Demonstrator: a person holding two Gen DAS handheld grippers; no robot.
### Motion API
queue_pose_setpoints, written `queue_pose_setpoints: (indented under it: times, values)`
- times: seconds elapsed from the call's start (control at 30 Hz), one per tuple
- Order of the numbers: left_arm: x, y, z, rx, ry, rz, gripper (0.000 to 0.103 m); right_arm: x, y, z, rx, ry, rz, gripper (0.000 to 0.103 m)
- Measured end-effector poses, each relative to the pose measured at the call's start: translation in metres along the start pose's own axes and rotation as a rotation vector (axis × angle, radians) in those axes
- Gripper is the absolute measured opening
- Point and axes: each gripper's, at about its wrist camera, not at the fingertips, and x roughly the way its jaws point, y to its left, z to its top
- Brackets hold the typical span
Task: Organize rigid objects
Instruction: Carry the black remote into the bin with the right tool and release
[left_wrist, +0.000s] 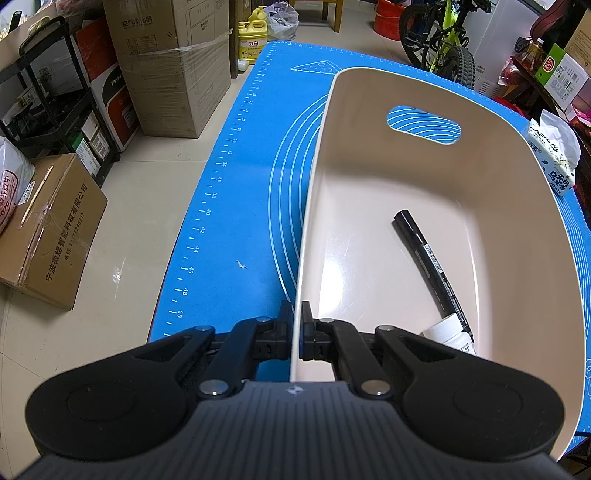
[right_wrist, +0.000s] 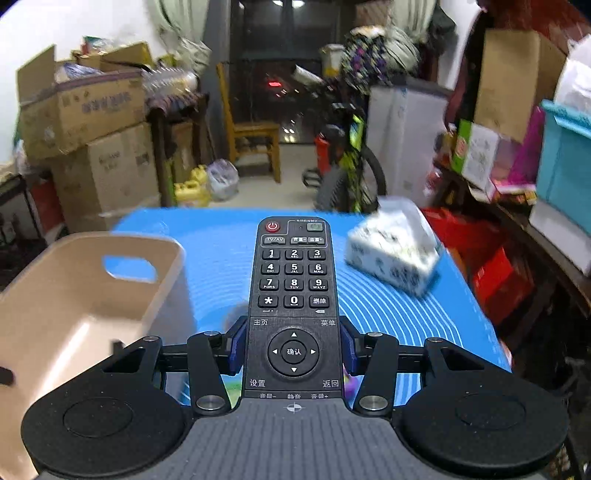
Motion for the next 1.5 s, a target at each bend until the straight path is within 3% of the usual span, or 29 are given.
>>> queue_pose_setpoints:
  times: [0.4, 0.6, 1.07, 1.3, 1.43, 1.5]
  values:
    - [0.001, 0.001, 0.0, 0.0, 0.0, 0.002, 0.005, -0.005, 0.085, 0.039, -0.1, 0.003, 0.205, 0.054]
    - [0.001, 0.002, -0.001, -0.001, 0.0, 0.0, 0.004, 0.014, 0.124, 0.03, -0.165, 0.096, 0.262, 0.054]
    - [0.001, 0.002, -0.001, -0.001, -0.001, -0.001, 0.004, 0.059, 0.164, -0.008, -0.275, 0.393, 0.272, 0.054]
    - [0.001, 0.001, 0.0, -0.002, 0.0, -0.003, 0.005, 0.063, 0.167, -0.005, -0.278, 0.431, 0.256, 0.055]
    - [0.001, 0.001, 0.0, -0.001, 0.0, -0.002, 0.004, 0.057, 0.16, -0.001, -0.25, 0.387, 0.257, 0.067]
    - [0.0, 0.0, 0.0, -0.001, 0.001, -0.001, 0.005, 0.051, 0.156, 0.002, -0.244, 0.363, 0.27, 0.068]
